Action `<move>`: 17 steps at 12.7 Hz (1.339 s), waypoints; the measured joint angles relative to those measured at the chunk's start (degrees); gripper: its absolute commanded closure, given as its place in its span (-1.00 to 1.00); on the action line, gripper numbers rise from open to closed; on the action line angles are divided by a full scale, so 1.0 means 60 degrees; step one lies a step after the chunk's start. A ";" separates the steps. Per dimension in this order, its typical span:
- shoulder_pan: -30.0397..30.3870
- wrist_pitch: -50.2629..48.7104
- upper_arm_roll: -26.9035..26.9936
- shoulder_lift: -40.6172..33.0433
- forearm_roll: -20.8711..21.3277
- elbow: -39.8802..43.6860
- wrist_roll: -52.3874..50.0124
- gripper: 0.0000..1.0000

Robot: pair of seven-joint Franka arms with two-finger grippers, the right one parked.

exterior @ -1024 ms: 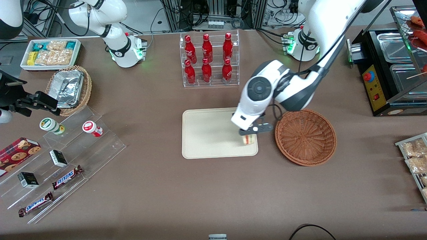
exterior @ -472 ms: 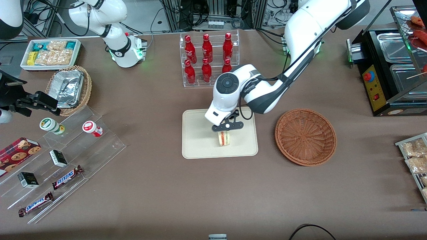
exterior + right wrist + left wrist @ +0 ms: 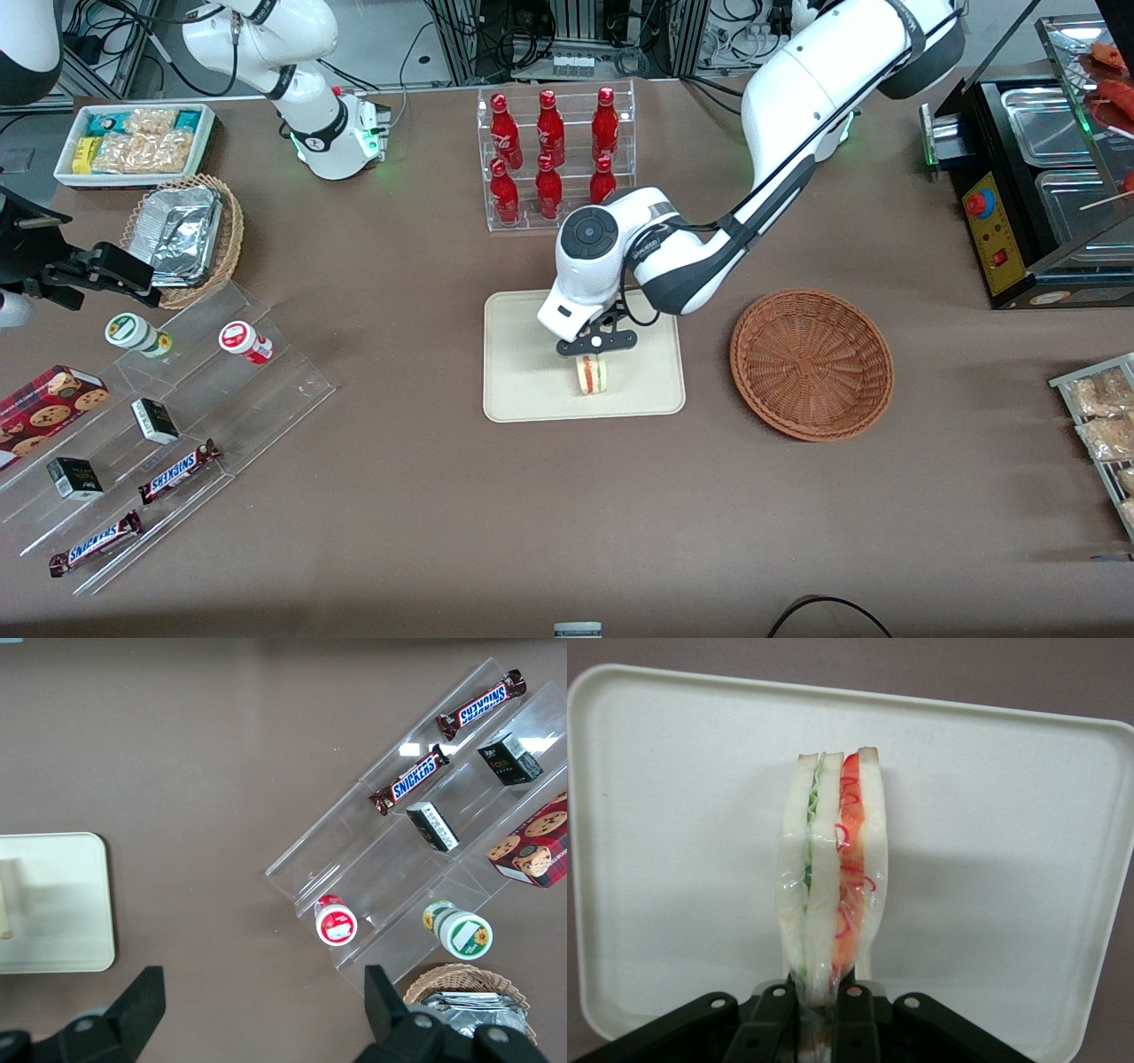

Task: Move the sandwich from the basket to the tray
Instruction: 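Lower the sandwich onto the tray and open the left gripper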

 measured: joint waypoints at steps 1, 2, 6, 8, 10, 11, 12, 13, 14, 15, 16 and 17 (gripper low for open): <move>-0.0007 0.0075 -0.0001 0.0092 0.0000 0.0007 -0.0049 0.88; -0.0009 0.0088 -0.0003 0.0142 0.0000 0.0015 -0.0072 0.87; -0.0022 0.0118 -0.0005 0.0201 0.0000 0.0017 -0.0094 0.81; -0.0031 0.0194 -0.0009 0.0266 0.0000 0.0017 -0.0098 0.47; -0.0040 0.0215 -0.0016 0.0327 0.0000 0.0017 -0.0100 -0.99; -0.0046 0.0220 -0.0022 0.0349 0.0000 0.0017 -0.0101 -1.00; -0.0051 0.0226 -0.0028 0.0359 0.0000 0.0022 -0.0108 -1.00; -0.0050 0.0227 -0.0035 0.0360 0.0000 0.0050 -0.0116 -1.00; -0.0045 0.0227 -0.0040 0.0357 0.0000 0.0107 -0.0118 -1.00; -0.0040 0.0183 -0.0053 0.0322 0.0000 0.0193 -0.0118 -1.00; -0.0038 -0.0072 -0.0078 0.0197 0.0000 0.0300 -0.0118 -1.00; -0.0037 -0.0528 -0.0107 -0.0022 0.0000 0.0398 -0.0118 -1.00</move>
